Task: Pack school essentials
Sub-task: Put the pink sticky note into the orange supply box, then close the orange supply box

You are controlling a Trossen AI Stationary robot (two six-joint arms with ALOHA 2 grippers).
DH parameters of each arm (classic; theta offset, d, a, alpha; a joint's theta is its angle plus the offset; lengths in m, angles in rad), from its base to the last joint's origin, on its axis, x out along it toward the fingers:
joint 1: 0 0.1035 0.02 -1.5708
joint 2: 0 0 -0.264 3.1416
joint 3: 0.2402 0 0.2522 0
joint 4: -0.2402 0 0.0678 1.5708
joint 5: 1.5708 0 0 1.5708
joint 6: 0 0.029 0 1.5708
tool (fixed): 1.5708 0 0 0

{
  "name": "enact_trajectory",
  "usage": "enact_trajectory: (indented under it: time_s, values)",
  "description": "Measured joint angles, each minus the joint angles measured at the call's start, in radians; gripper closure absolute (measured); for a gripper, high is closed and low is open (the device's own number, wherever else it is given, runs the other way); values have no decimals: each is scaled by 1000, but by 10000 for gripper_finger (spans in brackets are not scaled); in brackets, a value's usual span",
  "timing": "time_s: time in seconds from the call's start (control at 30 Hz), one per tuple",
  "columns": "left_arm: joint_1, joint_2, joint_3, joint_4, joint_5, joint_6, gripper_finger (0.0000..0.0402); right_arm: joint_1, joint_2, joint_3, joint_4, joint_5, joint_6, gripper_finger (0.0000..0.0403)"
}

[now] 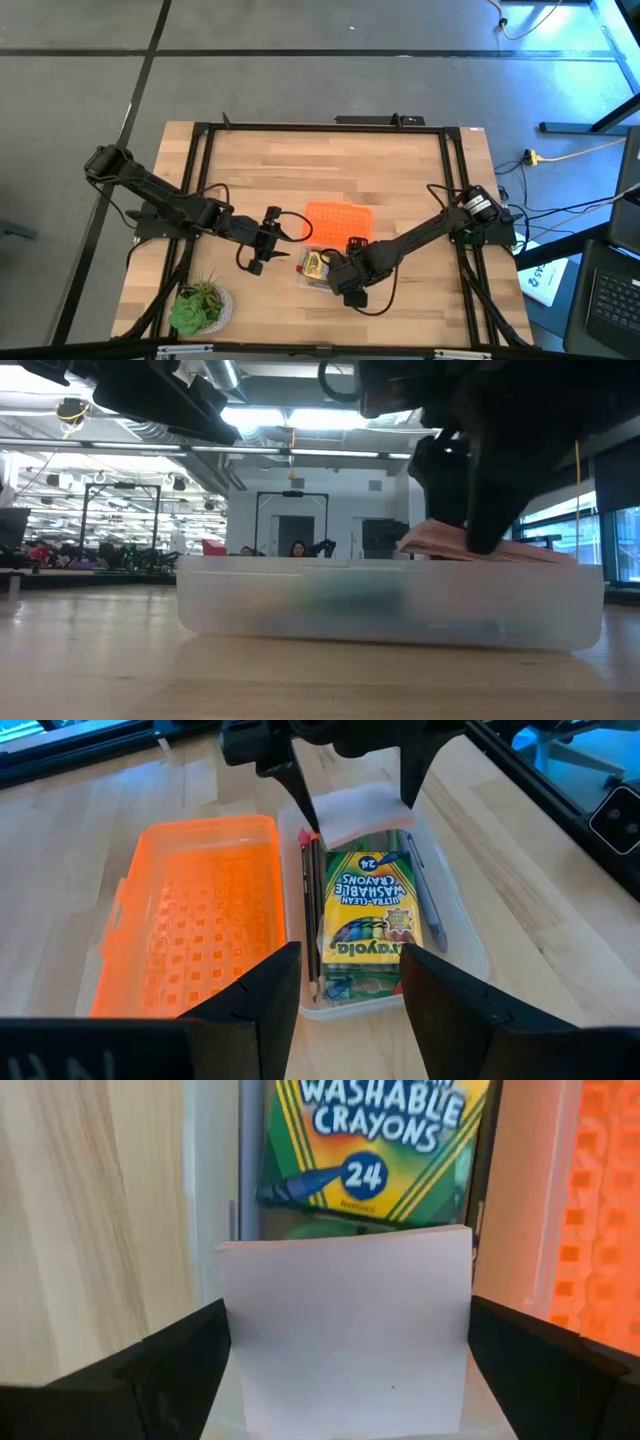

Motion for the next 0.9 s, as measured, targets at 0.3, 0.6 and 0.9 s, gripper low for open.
enact_trajectory:
  time_s: [0.3,0.6,0.9]
  values:
    - [0,0,0,0,0,0,237,6,0,0,-10,27,21,15]
    - [0,0,0,0,0,0,237,4,-2,-13,3,27,42,15]
    - [0,0,0,0,0,0,237,-3,-2,-13,15,26,49,9]
